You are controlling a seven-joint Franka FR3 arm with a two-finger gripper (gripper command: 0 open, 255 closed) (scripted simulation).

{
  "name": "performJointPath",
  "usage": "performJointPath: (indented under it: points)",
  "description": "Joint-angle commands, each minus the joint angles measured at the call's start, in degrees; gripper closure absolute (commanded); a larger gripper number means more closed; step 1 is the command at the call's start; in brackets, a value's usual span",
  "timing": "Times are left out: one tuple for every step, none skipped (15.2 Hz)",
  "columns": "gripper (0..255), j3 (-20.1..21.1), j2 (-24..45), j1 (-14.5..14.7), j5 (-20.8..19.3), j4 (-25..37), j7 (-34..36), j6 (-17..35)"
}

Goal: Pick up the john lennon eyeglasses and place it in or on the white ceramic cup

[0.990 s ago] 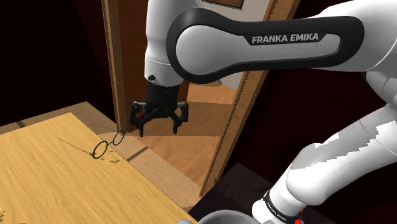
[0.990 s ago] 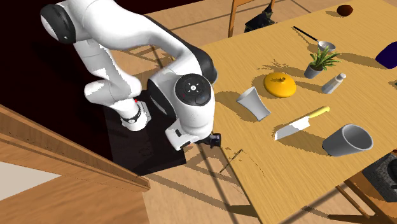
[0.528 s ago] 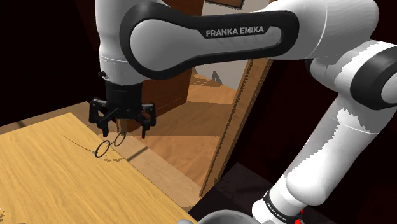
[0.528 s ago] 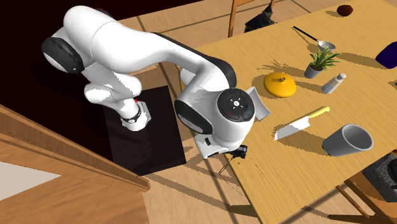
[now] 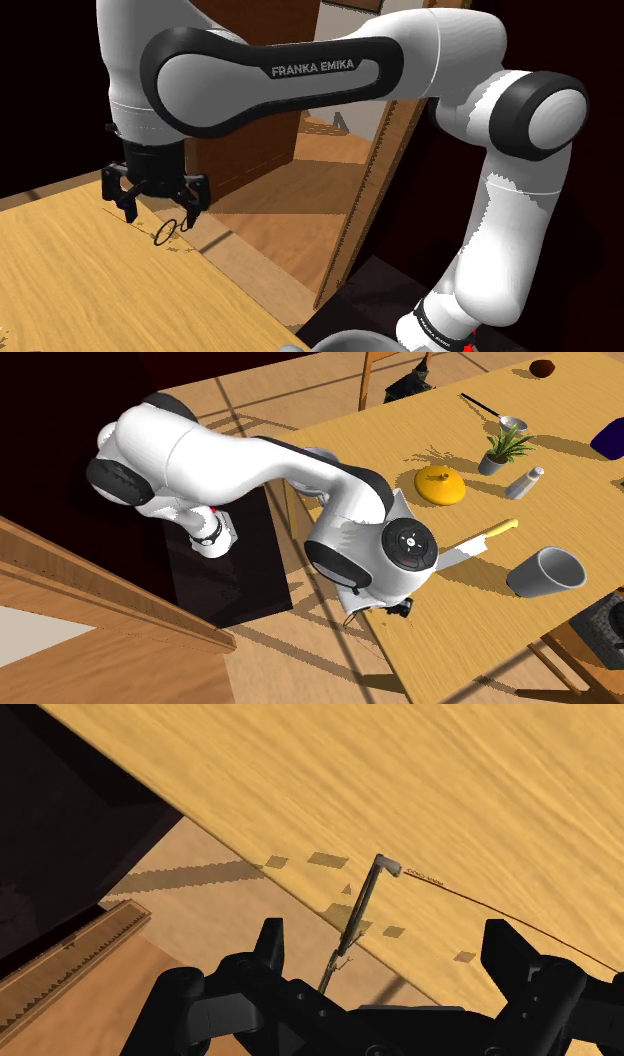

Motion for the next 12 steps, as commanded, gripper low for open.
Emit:
performJointPath:
  points:
    - [0,-0.1,0.5,0.2,-0.4,-1.0,0.3,1.4]
    - [0,-0.2,0.7,0.2,-0.5,-1.6,0.4,2.2]
    - [0,-0.3,0.9,0.2,-0.7,-2.6,0.6,3.3]
    - [0,-0.3,0.9,0.2,-0.7,-2.6,0.5,3.3]
    - [0,-0.3,0.9,0.2,-0.7,-2.6,0.5,3.3]
    - [0,-0.3,0.9,0.2,-0.7,-2.6,0.6,3.3]
    - [0,-0.3,0.9,0.2,-0.7,-2.6,0.6,3.3]
    - [0,-0.3,0.9,0.2,-0.7,-2.6,0.6,3.3]
    - [0,-0.3,0.9,0.2,-0.7,-2.6,0.6,3.3]
    - [0,-0.3,0.9,0.2,-0.7,-2.6,0.6,3.3]
    - [0,-0.3,0.9,0.2,-0.7,-2.6,0.6,3.3]
    - [255,-0.3,0.9,0.2,-0.7,-2.6,0.6,3.3]
